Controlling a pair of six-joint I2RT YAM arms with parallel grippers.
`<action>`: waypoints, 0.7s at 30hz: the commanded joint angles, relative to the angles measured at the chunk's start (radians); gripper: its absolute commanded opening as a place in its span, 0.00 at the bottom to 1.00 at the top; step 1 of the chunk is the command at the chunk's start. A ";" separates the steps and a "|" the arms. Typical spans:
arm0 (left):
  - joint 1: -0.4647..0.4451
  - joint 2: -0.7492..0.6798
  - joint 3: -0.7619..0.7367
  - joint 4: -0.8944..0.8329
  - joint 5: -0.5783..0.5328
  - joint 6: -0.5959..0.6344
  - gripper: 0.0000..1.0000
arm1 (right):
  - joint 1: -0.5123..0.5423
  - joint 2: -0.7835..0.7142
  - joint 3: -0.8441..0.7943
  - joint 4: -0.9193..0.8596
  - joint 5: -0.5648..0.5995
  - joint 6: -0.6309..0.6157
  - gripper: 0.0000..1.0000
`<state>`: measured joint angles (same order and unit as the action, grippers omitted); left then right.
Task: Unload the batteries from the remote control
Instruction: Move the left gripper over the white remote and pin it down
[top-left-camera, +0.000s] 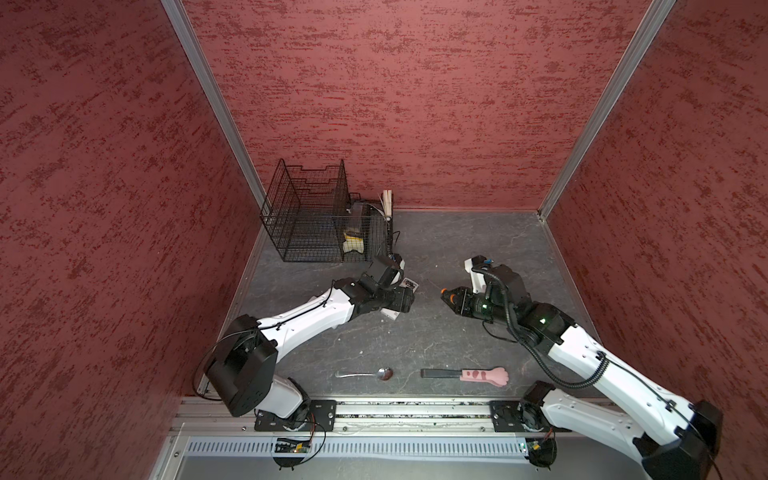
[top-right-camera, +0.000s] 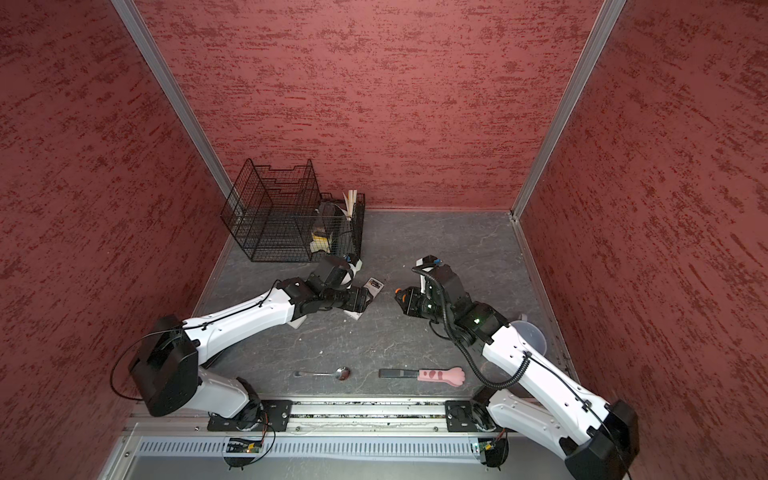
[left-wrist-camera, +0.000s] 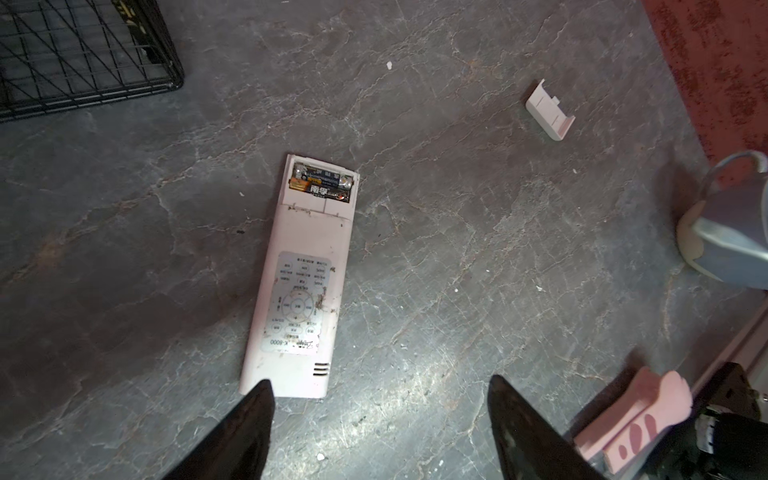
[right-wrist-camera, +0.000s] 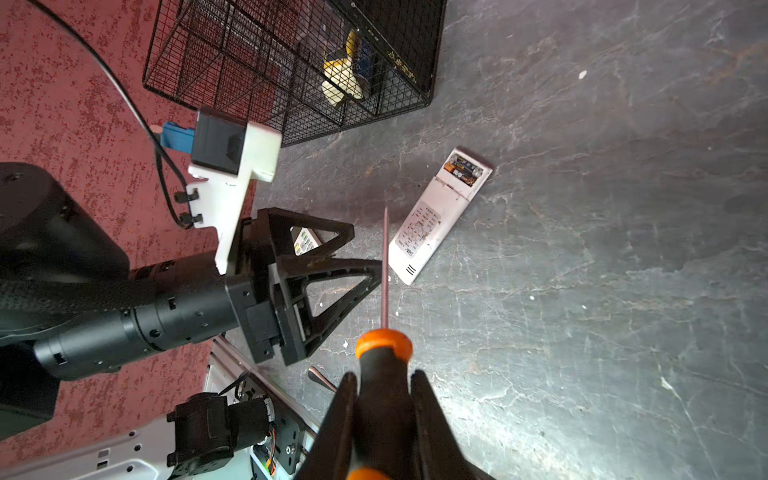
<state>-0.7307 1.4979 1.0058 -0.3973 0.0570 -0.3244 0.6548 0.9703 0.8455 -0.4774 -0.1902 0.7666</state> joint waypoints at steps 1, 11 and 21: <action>-0.002 0.053 0.027 -0.014 -0.029 0.052 0.80 | -0.008 -0.024 -0.009 0.006 -0.023 0.012 0.00; -0.002 0.232 0.117 -0.026 -0.099 0.121 0.80 | -0.015 -0.018 0.007 -0.010 -0.018 -0.030 0.00; 0.000 0.367 0.212 -0.082 -0.166 0.166 0.79 | -0.026 -0.022 0.012 -0.011 -0.017 -0.040 0.00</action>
<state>-0.7303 1.8404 1.1946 -0.4507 -0.0692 -0.1886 0.6369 0.9627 0.8436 -0.4843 -0.2001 0.7345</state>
